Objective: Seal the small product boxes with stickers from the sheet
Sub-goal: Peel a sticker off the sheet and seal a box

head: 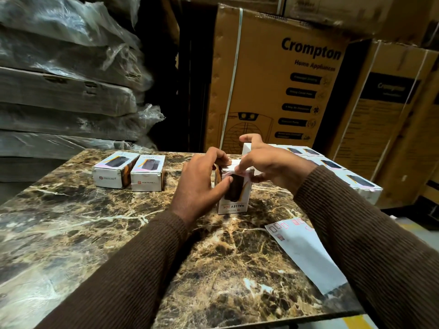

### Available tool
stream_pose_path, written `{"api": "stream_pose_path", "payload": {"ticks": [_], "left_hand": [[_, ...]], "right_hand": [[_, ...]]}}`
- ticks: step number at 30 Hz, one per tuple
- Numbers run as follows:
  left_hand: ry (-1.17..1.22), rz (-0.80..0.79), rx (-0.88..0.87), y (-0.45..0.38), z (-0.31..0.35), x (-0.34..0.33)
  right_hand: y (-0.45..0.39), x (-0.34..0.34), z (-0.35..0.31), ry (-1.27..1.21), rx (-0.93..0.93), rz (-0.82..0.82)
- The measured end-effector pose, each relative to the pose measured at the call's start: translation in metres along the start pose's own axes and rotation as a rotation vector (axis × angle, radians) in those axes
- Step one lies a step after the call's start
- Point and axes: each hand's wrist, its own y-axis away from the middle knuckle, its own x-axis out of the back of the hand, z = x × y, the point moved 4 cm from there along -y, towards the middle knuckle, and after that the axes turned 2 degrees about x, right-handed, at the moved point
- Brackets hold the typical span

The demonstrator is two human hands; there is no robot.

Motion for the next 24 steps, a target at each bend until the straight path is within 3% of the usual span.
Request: {"api": "stream_pose_path", "payload": {"ticks": [24], "left_hand": [[-0.043, 0.035, -0.034, 0.003, 0.0, 0.002]], "right_hand": [[0.012, 0.003, 0.022, -0.223, 0.161, 0.138]]}}
